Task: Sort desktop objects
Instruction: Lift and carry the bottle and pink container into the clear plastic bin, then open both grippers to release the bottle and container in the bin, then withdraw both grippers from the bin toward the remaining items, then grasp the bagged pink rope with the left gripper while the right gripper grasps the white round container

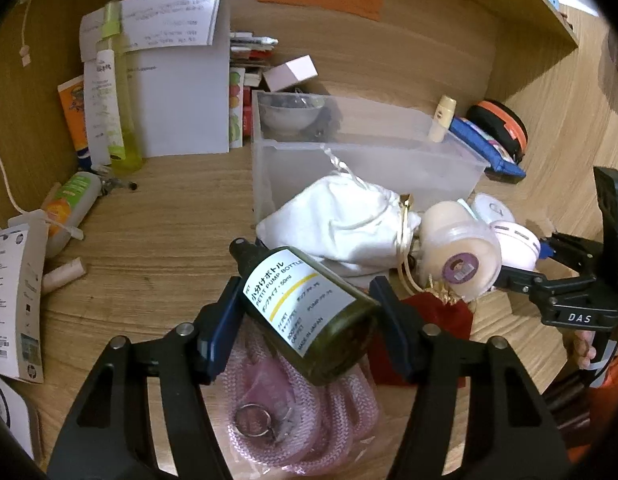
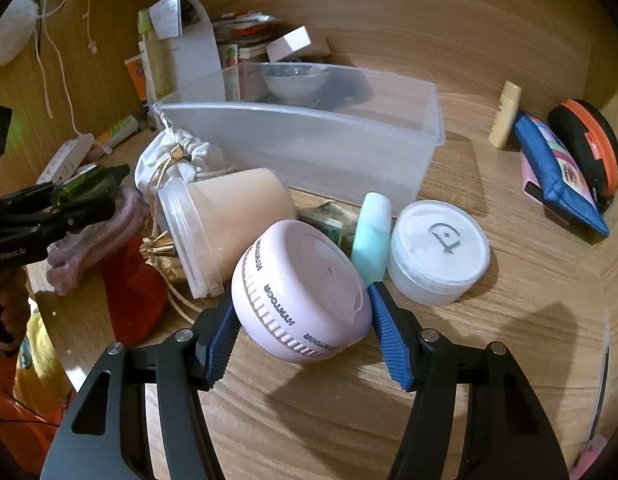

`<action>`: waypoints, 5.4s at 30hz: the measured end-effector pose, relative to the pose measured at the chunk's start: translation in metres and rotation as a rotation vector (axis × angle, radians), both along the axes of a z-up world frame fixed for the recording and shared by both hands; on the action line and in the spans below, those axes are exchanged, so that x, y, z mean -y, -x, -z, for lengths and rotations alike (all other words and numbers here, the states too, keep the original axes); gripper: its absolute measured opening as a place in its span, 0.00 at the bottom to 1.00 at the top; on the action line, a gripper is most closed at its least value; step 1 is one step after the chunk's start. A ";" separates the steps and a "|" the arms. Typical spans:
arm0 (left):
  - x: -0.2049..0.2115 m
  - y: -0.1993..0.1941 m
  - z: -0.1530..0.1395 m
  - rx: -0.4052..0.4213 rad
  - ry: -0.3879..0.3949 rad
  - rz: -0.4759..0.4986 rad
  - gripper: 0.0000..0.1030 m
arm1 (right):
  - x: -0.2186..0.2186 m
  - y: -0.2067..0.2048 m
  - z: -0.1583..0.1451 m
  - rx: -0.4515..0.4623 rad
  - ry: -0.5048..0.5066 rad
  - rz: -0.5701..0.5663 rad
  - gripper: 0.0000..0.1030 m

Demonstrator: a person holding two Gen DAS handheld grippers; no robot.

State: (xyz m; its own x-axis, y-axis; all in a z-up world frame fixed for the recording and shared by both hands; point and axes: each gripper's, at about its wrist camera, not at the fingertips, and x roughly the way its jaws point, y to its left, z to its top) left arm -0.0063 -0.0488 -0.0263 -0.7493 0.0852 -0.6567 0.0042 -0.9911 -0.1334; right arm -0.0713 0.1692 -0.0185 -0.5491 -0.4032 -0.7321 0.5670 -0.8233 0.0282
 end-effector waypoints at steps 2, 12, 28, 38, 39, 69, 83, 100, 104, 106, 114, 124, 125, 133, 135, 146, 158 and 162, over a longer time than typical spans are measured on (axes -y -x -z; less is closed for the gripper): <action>0.000 -0.003 -0.006 -0.018 0.001 0.000 0.61 | -0.006 -0.002 -0.005 -0.008 0.016 0.013 0.57; 0.004 0.002 -0.041 -0.089 0.005 0.000 0.61 | -0.018 0.002 -0.036 -0.047 0.052 0.041 0.57; 0.029 0.065 -0.086 -0.076 -0.013 0.031 0.61 | 0.002 0.038 -0.087 -0.149 0.105 0.001 0.57; 0.025 0.124 -0.077 0.013 -0.015 0.076 0.61 | 0.039 0.087 -0.083 -0.125 0.066 -0.032 0.57; 0.024 0.128 -0.074 0.022 -0.009 0.080 0.61 | 0.040 0.093 -0.081 -0.111 0.072 -0.026 0.57; -0.019 0.196 -0.023 0.182 0.075 0.225 0.61 | 0.067 0.165 -0.024 0.062 -0.094 -0.031 0.57; -0.024 0.194 -0.015 0.148 0.149 0.206 0.78 | 0.074 0.167 -0.024 0.045 -0.123 -0.008 0.66; -0.011 0.180 -0.042 0.092 0.089 0.183 0.79 | 0.056 0.143 -0.060 -0.015 -0.072 0.038 0.80; -0.006 0.169 -0.056 0.055 0.086 0.158 0.86 | 0.047 0.133 -0.072 -0.045 -0.064 0.059 0.80; -0.003 0.163 -0.063 0.035 0.085 0.145 0.88 | 0.042 0.126 -0.078 -0.065 -0.060 0.069 0.81; 0.010 0.134 -0.085 -0.024 0.069 0.086 0.92 | 0.015 0.101 -0.096 -0.120 -0.037 0.114 0.85; 0.024 0.090 -0.091 -0.052 0.085 0.034 0.95 | -0.009 0.075 -0.097 -0.133 -0.045 0.150 0.85; 0.024 0.087 -0.089 -0.048 0.085 0.032 0.95 | -0.012 0.072 -0.096 -0.133 -0.046 0.153 0.85; 0.033 0.057 -0.064 0.003 0.085 0.003 0.95 | -0.026 0.057 -0.078 -0.099 -0.064 0.186 0.86; 0.033 0.052 -0.055 0.029 0.081 0.003 0.95 | -0.031 0.055 -0.072 -0.089 -0.066 0.195 0.86; 0.026 0.019 0.003 0.198 0.060 0.020 0.95 | -0.045 0.058 -0.029 0.014 -0.109 0.241 0.86; 0.020 0.017 0.030 0.287 -0.020 0.027 0.95 | -0.041 0.082 0.008 0.126 -0.143 0.235 0.86; 0.016 0.017 0.033 0.279 0.031 0.008 0.96 | -0.039 0.088 0.012 0.139 -0.131 0.240 0.86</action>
